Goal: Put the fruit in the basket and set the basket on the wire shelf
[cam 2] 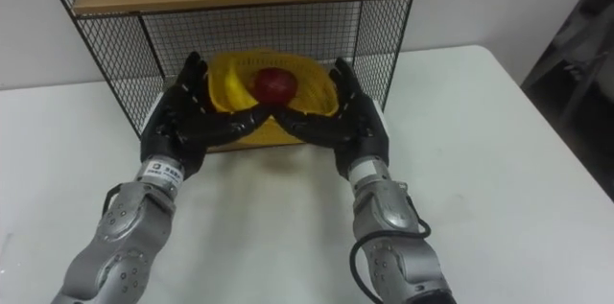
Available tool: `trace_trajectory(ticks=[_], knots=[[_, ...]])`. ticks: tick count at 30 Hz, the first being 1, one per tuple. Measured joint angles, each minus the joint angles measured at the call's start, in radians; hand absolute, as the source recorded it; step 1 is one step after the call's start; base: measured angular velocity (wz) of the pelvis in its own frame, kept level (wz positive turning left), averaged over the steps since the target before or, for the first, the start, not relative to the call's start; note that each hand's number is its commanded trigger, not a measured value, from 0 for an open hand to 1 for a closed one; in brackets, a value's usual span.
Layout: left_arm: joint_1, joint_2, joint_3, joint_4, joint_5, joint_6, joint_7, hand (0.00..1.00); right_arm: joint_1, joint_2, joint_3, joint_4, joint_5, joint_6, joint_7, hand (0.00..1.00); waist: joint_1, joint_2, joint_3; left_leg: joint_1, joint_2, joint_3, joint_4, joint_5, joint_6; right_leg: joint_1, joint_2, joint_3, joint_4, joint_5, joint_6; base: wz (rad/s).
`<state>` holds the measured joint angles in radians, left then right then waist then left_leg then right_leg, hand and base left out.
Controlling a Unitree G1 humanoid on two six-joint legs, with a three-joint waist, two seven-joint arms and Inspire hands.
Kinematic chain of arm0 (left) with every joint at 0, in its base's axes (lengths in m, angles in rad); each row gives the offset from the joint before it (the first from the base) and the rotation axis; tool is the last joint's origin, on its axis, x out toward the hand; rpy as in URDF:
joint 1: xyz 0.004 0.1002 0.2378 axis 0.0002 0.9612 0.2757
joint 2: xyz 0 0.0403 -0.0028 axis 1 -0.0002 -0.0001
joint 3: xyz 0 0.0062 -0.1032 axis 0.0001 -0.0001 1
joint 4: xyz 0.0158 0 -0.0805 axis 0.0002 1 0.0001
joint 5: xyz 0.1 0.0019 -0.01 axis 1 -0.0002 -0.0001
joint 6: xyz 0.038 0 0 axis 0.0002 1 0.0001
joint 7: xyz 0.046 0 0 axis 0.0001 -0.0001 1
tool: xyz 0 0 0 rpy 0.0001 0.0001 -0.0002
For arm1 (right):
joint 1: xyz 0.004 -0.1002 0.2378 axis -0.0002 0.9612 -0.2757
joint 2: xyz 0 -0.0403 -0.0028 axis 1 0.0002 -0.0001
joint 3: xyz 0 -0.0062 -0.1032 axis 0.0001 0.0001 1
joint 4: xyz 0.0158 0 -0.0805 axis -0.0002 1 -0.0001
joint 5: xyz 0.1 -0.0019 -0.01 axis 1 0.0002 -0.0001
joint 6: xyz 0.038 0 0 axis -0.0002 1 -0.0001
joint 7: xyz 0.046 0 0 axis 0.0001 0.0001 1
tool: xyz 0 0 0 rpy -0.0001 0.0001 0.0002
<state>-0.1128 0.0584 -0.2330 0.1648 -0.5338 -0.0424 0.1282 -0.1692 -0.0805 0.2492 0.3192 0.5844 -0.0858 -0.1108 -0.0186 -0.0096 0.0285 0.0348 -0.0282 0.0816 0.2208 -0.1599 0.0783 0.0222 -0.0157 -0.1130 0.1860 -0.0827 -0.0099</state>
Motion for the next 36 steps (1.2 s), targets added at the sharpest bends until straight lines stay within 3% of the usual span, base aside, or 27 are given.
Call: trace_trajectory(ticks=[6,17,21,29,31,36], knots=[[-0.072,-0.043,0.048,0.115,-0.020,0.023,0.020,0.00,-0.051,0.002,-0.003,0.045,-0.044,0.048,-0.005,0.00,0.003,-0.017,-0.0025,0.003,0.000,-0.001,-0.001,0.000,0.000,0.001,0.000,0.004,0.001,-0.002,0.000,0.00],[-0.082,-0.043,0.054,0.138,-0.022,0.069,0.044,0.00,-0.089,0.002,-0.010,0.071,-0.103,0.098,0.004,0.00,0.008,-0.024,-0.0036,0.003,0.000,0.000,-0.001,0.000,0.000,-0.001,0.000,0.026,0.003,-0.001,-0.001,0.00],[-0.145,-0.051,0.069,0.206,-0.022,0.110,0.057,0.00,-0.121,0.001,-0.049,0.071,-0.156,0.146,-0.005,0.00,0.025,-0.020,-0.0058,0.002,0.000,0.002,-0.001,0.000,0.000,-0.004,0.001,0.028,0.004,-0.001,-0.001,-0.02],[-0.214,-0.058,0.099,0.256,-0.022,0.173,0.066,0.00,-0.252,0.005,-0.077,0.198,-0.139,0.183,-0.010,0.00,0.027,-0.021,-0.0066,0.010,0.000,-0.001,-0.001,0.001,-0.001,0.005,0.001,0.024,0.006,0.001,-0.001,0.00],[-0.234,-0.063,0.111,0.267,0.002,0.202,0.075,0.00,-0.293,0.026,-0.111,0.261,-0.138,0.199,-0.010,0.00,0.024,-0.020,-0.0069,0.009,0.000,-0.001,-0.001,0.001,-0.001,0.004,0.001,0.025,0.006,0.001,-0.001,0.00],[-0.272,-0.063,0.114,0.268,0.026,0.225,0.078,0.00,-0.323,0.044,-0.164,0.297,-0.122,0.215,-0.011,0.00,0.025,-0.019,-0.0076,0.004,0.000,-0.001,0.001,0.003,-0.001,-0.001,0.001,0.020,0.005,0.003,-0.002,0.00]])
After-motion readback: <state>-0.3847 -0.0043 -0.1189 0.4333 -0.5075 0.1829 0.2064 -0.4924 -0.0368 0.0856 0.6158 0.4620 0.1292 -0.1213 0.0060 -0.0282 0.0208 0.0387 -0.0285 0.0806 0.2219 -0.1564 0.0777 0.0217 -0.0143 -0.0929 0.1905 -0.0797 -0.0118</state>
